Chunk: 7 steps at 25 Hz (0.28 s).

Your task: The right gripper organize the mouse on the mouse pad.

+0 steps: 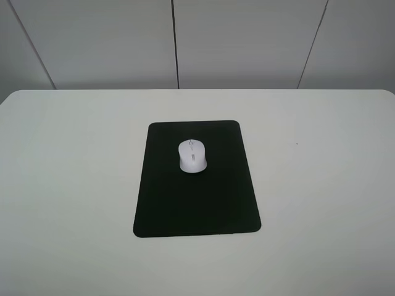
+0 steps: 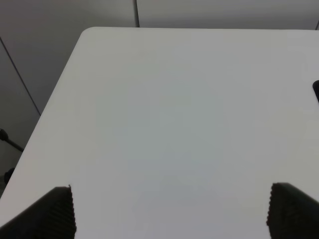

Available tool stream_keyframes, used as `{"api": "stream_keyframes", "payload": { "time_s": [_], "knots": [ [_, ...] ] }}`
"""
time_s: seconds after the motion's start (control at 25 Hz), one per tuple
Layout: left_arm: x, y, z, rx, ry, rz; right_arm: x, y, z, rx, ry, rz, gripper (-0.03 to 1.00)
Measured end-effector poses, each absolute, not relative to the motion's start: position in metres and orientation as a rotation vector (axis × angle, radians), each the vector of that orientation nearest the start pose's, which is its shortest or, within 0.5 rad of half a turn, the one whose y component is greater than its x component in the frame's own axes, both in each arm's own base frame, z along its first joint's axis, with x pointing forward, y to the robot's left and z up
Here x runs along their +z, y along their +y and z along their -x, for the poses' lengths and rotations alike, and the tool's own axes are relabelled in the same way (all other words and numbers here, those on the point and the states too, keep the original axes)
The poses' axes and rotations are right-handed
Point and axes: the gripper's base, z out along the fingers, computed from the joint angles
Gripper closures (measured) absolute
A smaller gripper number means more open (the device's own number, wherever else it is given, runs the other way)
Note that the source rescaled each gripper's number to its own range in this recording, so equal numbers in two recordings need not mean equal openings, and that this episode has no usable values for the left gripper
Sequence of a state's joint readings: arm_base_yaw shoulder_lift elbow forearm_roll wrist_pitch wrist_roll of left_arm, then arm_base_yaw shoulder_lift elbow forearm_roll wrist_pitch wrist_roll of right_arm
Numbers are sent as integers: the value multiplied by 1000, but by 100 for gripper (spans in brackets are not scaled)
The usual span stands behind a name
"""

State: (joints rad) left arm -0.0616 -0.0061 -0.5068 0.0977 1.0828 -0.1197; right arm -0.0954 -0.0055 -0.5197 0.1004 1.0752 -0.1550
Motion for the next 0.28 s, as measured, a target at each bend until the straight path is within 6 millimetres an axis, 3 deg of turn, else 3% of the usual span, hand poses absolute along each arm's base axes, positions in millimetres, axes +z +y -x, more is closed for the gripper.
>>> {"api": "stream_keyframes", "payload": {
  "time_s": [0.28],
  "knots": [
    [278,8,7,4,2049,66,282,9,8,-38,2029,67,35]
  ]
}}
